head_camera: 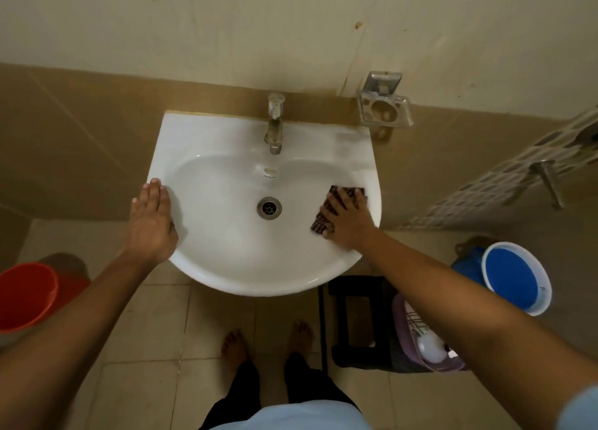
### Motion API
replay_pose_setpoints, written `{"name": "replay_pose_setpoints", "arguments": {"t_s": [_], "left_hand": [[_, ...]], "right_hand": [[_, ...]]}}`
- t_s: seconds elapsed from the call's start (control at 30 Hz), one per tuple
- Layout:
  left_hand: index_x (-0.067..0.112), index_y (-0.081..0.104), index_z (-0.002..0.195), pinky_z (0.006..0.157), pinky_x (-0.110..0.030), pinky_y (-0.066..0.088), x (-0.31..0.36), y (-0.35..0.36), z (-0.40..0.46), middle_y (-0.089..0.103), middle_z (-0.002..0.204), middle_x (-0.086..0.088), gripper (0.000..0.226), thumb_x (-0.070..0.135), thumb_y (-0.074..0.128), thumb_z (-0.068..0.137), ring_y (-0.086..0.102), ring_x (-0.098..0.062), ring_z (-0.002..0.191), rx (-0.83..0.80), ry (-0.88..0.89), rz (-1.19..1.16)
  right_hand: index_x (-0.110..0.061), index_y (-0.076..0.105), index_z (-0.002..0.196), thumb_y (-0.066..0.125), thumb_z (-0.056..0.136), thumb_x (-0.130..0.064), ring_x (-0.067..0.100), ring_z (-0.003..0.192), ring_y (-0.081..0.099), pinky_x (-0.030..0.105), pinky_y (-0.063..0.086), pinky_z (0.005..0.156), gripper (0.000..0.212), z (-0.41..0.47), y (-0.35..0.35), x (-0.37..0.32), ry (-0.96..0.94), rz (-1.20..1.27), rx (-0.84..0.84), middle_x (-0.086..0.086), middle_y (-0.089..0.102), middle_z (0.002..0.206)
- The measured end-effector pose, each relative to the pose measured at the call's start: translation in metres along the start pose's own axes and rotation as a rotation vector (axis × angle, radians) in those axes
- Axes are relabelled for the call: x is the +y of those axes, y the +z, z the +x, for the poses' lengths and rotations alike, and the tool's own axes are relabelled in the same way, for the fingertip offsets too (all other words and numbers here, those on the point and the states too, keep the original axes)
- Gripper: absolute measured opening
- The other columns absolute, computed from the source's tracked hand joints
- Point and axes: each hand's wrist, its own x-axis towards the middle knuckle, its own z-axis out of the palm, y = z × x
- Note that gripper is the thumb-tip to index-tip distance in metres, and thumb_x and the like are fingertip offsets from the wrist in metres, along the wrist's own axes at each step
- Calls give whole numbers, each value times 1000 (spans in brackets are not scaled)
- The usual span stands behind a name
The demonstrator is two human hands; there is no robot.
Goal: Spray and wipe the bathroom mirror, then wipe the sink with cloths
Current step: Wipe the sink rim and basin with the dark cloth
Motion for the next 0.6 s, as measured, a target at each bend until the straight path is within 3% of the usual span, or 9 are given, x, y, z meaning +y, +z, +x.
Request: {"name": "replay_pose_setpoints", "arguments": {"t_s": [0.1, 0.27, 0.37, 0.47, 0.53, 0.6], "left_hand": [[-14, 25, 146, 115, -61, 13, 1, -1, -2, 17, 157, -33, 65, -3, 47, 86, 14, -50, 146, 6, -14, -15], [-14, 27, 146, 116, -60, 14, 3, -1, -3, 19, 156, -32, 68, 8, 33, 81, 16, -50, 145, 27, -22, -20], [-13, 25, 147, 118, -58, 12, 3, 0, -4, 17, 158, -30, 70, 8, 29, 80, 13, -47, 147, 29, -24, -26], [-11, 22, 149, 119, -54, 9, 5, 0, -5, 14, 159, -29, 66, 3, 33, 85, 9, -44, 149, 44, -24, -29], [-10, 20, 150, 120, -52, 7, 5, -1, -4, 12, 160, -27, 66, -4, 41, 87, 8, -42, 149, 64, -24, -37], [-9, 20, 150, 121, -51, 6, 4, -3, -2, 12, 160, -26, 68, -6, 44, 87, 7, -41, 150, 79, -19, -48]], "right_hand": [[-25, 10, 157, 22, 99, -56, 34, 150, -5, 59, -9, 116, 67, -4, 0, -11, 44, 59, -31, 6, -1, 165], [-28, 42, 144, 15, 86, -70, 32, 137, 33, 57, 27, 108, 77, -30, -7, -64, -25, 236, -80, 5, 39, 152], [-26, 29, 153, 21, 96, -63, 27, 146, 23, 52, 18, 117, 68, -38, -13, -97, -141, 381, -211, 3, 25, 161], [-22, 27, 154, 20, 99, -60, 25, 148, 20, 42, 16, 120, 67, -36, -29, -130, -272, 528, -241, 3, 23, 162], [-26, 22, 155, 11, 89, -72, 26, 149, 14, 44, 13, 121, 82, -29, -38, -153, -344, 600, -225, 3, 19, 163], [-27, 10, 157, 13, 94, -67, 26, 151, 3, 47, 6, 122, 74, -17, -44, -178, -367, 651, -221, 2, 8, 165]]}}
